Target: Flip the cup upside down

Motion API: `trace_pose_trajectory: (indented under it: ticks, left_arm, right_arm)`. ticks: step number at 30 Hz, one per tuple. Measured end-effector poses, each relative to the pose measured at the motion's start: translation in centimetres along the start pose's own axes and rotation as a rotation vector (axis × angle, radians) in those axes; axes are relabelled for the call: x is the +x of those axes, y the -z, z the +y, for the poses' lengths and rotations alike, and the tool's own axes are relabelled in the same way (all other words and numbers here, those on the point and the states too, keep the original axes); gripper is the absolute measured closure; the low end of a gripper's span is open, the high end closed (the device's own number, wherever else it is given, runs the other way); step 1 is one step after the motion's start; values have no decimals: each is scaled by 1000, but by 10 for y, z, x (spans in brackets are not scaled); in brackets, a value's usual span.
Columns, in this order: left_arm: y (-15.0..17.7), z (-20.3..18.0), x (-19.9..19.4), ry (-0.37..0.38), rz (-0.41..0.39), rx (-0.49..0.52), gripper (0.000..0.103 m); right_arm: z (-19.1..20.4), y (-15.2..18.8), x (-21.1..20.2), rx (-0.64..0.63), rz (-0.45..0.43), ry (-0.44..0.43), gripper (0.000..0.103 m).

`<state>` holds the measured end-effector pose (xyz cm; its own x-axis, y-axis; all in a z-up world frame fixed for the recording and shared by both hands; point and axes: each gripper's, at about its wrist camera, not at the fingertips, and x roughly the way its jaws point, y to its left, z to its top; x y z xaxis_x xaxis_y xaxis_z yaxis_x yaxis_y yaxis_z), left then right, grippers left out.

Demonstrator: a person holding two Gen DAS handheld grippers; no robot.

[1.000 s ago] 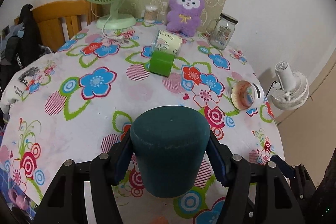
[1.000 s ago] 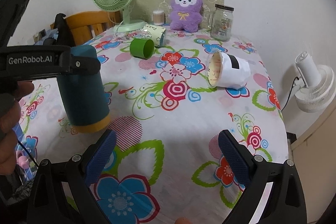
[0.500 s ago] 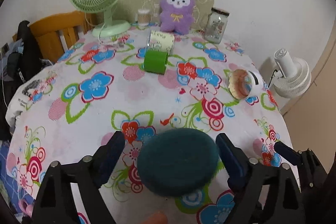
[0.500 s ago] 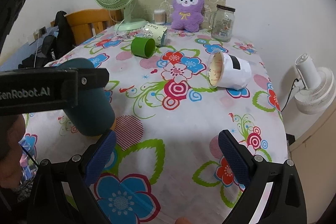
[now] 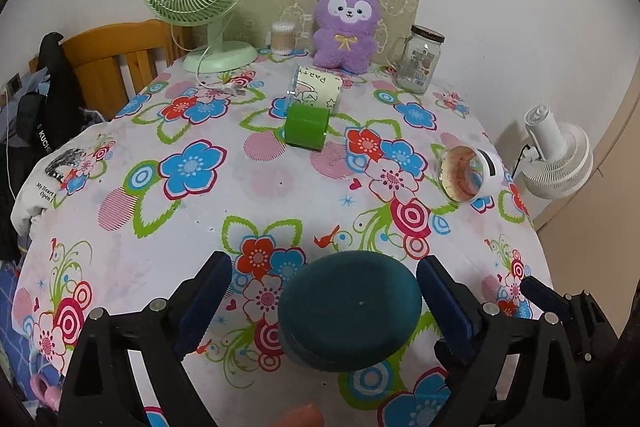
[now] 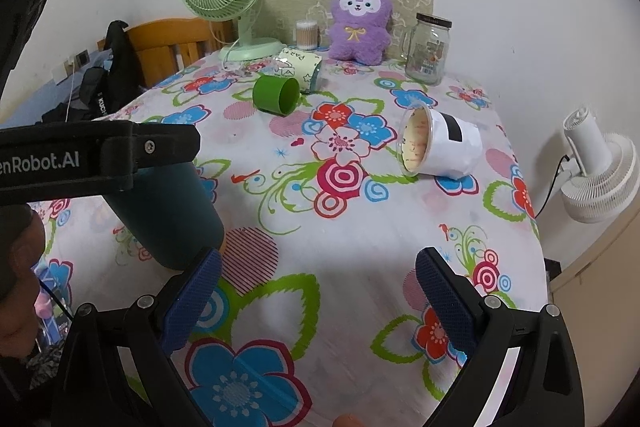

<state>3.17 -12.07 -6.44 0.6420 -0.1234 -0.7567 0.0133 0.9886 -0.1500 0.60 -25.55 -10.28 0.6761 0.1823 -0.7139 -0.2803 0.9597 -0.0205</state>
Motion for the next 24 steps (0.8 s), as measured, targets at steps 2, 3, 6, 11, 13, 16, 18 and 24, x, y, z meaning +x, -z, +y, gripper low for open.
trace_pose_trajectory:
  ticks: [2, 3, 6, 11, 13, 16, 18, 24]
  left_arm:
    - [-1, 3, -1, 5, -3, -7, 7]
    - [-1, 4, -2, 9, -5, -11, 7]
    - [-2, 9, -5, 18, -20, -23, 6]
    - [-5, 18, -15, 67, -59, -40, 6]
    - [-6, 22, -20, 91, -74, -49, 6]
    - [-9, 26, -28, 115, -101, -57, 5]
    - [-11, 29, -34, 122, -123, -60, 4]
    - [-17, 44, -48, 127, -161, -74, 3]
  right_arm:
    - [2, -2, -1, -3, -2, 1, 4]
    - [3, -3, -1, -5, -4, 2, 4]
    - [7, -6, -2, -11, -9, 12, 4]
    - [13, -12, -5, -25, -12, 41, 4]
    - [18, -15, -9, -38, -21, 51, 4]
    - [24, -21, -15, -49, -34, 59, 4]
    - [26, -25, -17, -44, -39, 60, 4]
    - [25, -41, -25, 13, -63, 42, 4]
